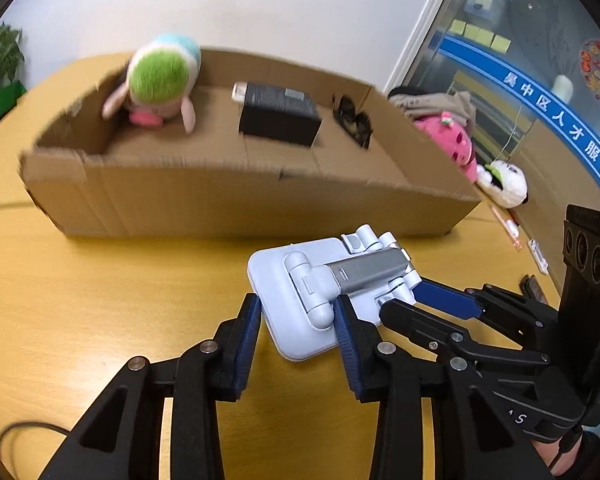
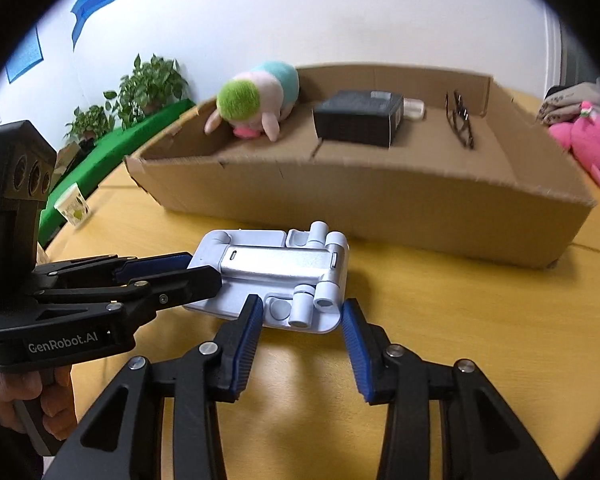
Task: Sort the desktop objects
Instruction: 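Lift the phone stand with the right gripper and carry it into the box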
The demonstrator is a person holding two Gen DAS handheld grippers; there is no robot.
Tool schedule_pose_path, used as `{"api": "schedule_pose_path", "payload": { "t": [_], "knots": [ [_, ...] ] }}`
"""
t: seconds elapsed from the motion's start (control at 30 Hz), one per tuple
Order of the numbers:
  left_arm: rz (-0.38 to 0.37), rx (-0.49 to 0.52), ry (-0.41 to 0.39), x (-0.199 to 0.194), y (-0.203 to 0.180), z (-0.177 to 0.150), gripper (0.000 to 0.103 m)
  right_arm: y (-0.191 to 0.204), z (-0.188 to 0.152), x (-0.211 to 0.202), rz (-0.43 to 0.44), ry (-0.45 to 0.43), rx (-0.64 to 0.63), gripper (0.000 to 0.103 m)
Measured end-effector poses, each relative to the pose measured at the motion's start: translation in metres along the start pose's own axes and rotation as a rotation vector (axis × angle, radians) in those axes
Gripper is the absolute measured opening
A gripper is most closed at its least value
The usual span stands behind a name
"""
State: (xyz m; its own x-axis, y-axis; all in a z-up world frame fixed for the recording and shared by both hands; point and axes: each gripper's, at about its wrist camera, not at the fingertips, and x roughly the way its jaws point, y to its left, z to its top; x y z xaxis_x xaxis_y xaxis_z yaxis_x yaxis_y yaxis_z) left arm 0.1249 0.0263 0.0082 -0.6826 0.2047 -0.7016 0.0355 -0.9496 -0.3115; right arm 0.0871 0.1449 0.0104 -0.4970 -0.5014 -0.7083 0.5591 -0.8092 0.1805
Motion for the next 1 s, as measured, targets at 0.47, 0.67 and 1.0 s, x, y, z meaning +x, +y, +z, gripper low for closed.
{"api": "schedule_pose_path", "payload": {
  "t": [0.47,0.67,1.0],
  "knots": [
    [0.015,0.041,-0.205,-0.071,0.009,0.073,0.039,0.035,0.071,-0.044,0.008,-0.223,-0.05,0.039],
    [0.043,0.051,-0.211,-0.067,0.034,0.11,0.039,0.042,0.107,-0.022,0.035,-0.26,-0.013,0.039],
    [0.079,-0.02,-0.04,-0.001,0.101,0.136,0.039,0.046,0.13,0.063,0.07,-0.139,0.065,0.04]
  ]
}}
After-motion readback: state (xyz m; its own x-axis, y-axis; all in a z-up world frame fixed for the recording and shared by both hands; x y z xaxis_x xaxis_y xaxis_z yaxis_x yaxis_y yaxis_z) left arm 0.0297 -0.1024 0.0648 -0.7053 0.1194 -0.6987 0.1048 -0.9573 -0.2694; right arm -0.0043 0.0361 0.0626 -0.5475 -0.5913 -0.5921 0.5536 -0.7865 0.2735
